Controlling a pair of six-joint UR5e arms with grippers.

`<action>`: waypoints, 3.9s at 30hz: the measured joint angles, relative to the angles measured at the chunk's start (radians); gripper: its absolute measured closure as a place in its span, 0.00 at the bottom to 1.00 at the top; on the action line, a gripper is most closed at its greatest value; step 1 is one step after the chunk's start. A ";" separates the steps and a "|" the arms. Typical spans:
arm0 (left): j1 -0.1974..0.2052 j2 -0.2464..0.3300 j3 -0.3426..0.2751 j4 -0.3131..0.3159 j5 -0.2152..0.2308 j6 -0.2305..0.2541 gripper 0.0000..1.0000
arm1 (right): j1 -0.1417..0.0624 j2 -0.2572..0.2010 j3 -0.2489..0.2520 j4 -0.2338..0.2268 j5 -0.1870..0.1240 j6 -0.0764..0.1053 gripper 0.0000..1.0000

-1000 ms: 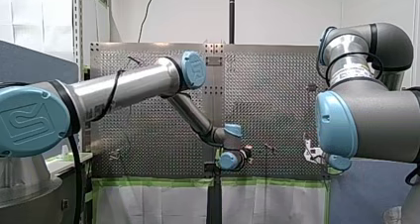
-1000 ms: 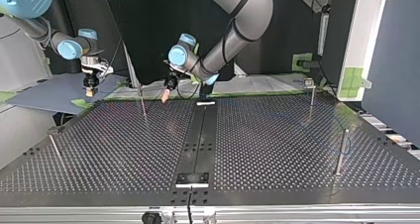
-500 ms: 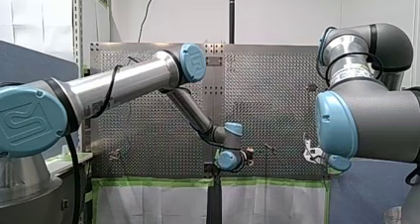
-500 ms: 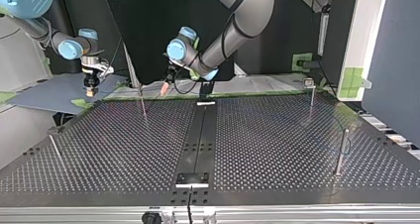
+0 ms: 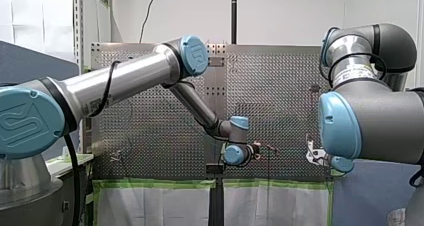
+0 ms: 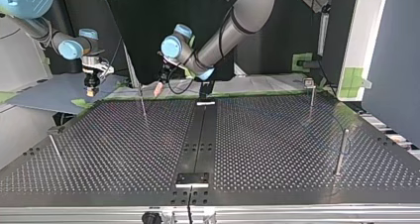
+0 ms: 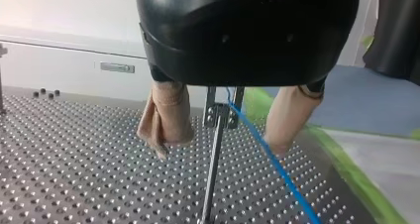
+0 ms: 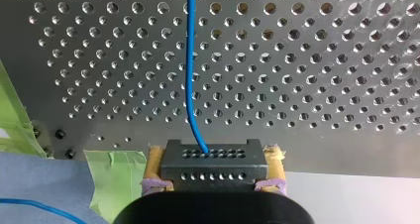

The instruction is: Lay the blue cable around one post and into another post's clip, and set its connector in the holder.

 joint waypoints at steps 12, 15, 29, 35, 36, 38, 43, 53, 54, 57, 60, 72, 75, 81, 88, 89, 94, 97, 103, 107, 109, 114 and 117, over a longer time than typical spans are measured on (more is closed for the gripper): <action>-0.001 0.025 -0.049 0.009 0.000 -0.007 0.02 | 0.000 0.001 0.000 -0.003 0.000 0.014 1.00; -0.003 0.029 -0.046 0.003 0.000 -0.005 0.02 | 0.000 0.002 0.000 -0.002 0.000 0.015 1.00; -0.002 0.032 -0.039 -0.007 -0.003 -0.001 0.02 | 0.001 0.002 0.000 0.002 0.000 0.016 1.00; -0.003 0.032 -0.030 -0.011 -0.003 0.001 0.02 | 0.001 0.002 0.000 0.002 0.000 0.016 1.00; -0.003 0.032 -0.027 -0.012 -0.003 0.003 0.02 | 0.001 0.002 0.000 0.001 0.000 0.016 1.00; -0.004 0.032 -0.022 -0.017 -0.003 0.006 0.02 | 0.001 0.002 0.000 0.001 0.000 0.016 1.00; -0.005 0.032 -0.012 -0.026 -0.003 0.008 0.02 | 0.001 0.002 0.000 0.000 0.000 0.016 1.00; -0.005 0.032 -0.010 -0.028 -0.003 0.004 0.02 | 0.001 0.003 0.000 0.000 0.001 0.016 1.00; -0.005 0.031 -0.010 -0.028 -0.003 0.003 0.02 | 0.001 0.003 0.000 0.001 0.002 0.016 1.00; -0.006 0.031 -0.011 -0.028 -0.003 0.000 0.02 | 0.000 0.003 0.000 0.002 0.004 0.016 1.00; -0.005 0.032 -0.011 -0.028 -0.003 -0.002 0.02 | -0.002 0.003 0.000 0.002 0.006 0.017 1.00; -0.002 0.032 -0.013 -0.028 -0.002 -0.008 0.02 | -0.003 0.003 -0.001 0.000 0.014 0.017 1.00; 0.003 0.035 -0.021 -0.037 -0.006 -0.012 0.02 | -0.003 0.003 -0.001 -0.001 0.014 0.018 1.00; 0.004 0.084 -0.077 -0.050 -0.058 -0.011 0.02 | -0.003 0.004 0.000 -0.002 0.011 0.020 1.00; -0.013 0.158 -0.151 0.014 -0.091 0.001 0.02 | 0.001 0.005 0.000 -0.004 0.009 0.022 1.00; -0.017 0.167 -0.161 0.023 -0.092 0.003 0.02 | 0.002 0.005 0.000 -0.003 0.009 0.023 1.00; -0.039 0.220 -0.214 0.075 -0.096 0.008 0.02 | 0.004 0.006 0.000 -0.002 0.009 0.023 1.00; -0.047 0.250 -0.244 0.095 -0.111 0.001 0.02 | 0.005 0.006 0.000 -0.001 0.009 0.025 1.00; -0.041 0.309 -0.303 0.139 -0.142 -0.045 0.02 | 0.007 0.008 0.000 -0.001 0.009 0.034 1.00; -0.041 0.350 -0.344 0.142 -0.145 -0.077 0.02 | 0.007 0.008 0.000 0.000 0.007 0.042 1.00; -0.042 0.374 -0.367 0.137 -0.145 -0.085 0.02 | 0.007 0.008 0.000 -0.001 0.007 0.047 1.00; -0.040 0.426 -0.420 0.133 -0.133 -0.104 0.02 | 0.007 0.008 0.000 -0.004 0.003 0.059 1.00; -0.038 0.458 -0.452 0.134 -0.108 -0.123 0.02 | 0.007 0.009 0.000 -0.009 0.000 0.066 1.00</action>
